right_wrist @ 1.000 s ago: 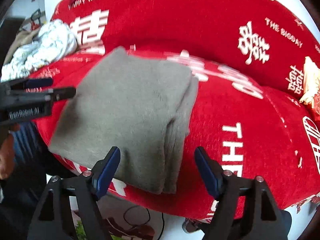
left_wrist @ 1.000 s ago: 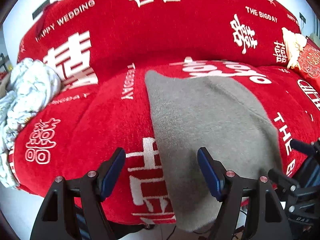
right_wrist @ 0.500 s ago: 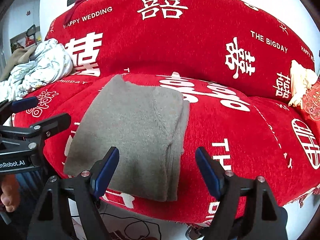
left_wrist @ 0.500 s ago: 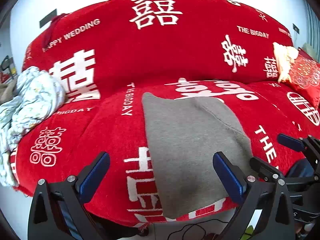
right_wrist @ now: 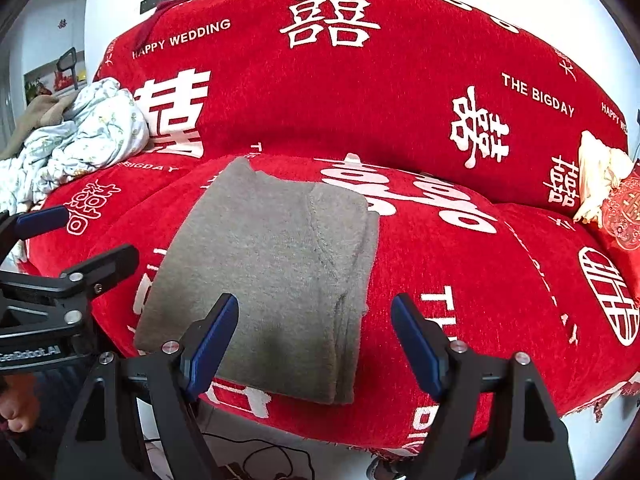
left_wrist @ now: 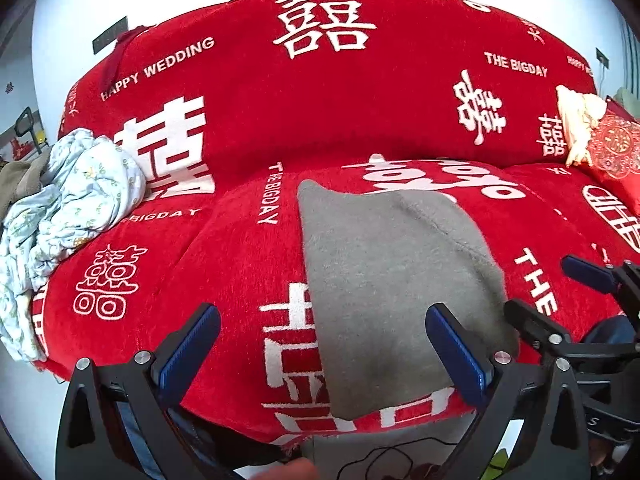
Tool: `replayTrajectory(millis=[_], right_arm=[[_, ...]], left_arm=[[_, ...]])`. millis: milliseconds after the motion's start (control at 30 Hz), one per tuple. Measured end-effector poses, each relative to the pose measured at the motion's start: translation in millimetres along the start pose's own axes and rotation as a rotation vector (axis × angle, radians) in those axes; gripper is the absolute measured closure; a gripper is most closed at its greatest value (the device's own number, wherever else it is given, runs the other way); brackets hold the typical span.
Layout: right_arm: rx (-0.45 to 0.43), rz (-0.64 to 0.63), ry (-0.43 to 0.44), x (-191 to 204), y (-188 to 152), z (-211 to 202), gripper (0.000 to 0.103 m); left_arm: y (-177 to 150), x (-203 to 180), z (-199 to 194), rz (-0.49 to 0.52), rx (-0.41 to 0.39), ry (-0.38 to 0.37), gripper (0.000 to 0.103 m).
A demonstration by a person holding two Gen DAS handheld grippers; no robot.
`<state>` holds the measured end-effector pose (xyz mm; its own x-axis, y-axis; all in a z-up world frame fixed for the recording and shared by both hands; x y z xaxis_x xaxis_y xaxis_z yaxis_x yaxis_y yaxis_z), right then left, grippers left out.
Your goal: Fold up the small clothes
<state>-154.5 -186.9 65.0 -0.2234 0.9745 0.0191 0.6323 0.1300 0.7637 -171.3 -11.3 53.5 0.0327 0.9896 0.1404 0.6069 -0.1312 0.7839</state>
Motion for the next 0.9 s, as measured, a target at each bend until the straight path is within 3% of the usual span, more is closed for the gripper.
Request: replayTrajectory(millis=[900], right_arm=[[-0.023, -0.039, -0.005, 12.0, 7.2, -13.6, 0.022]], left_arm=[[3.2, 6.1, -10.5, -0.031, -0.015, 0.002, 0.0]])
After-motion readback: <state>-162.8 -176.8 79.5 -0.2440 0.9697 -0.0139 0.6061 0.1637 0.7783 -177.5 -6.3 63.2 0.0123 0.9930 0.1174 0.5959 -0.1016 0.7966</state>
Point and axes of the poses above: each gripper's, at about its wrist camera, not at the fingertips, and z roughly the way its jaws point, x to its left, y to its top, the point moved 8 cm from there along z, roughly the way its jaws point, and after that the axes turned 7 degrees about y, right-handed, at the moved point
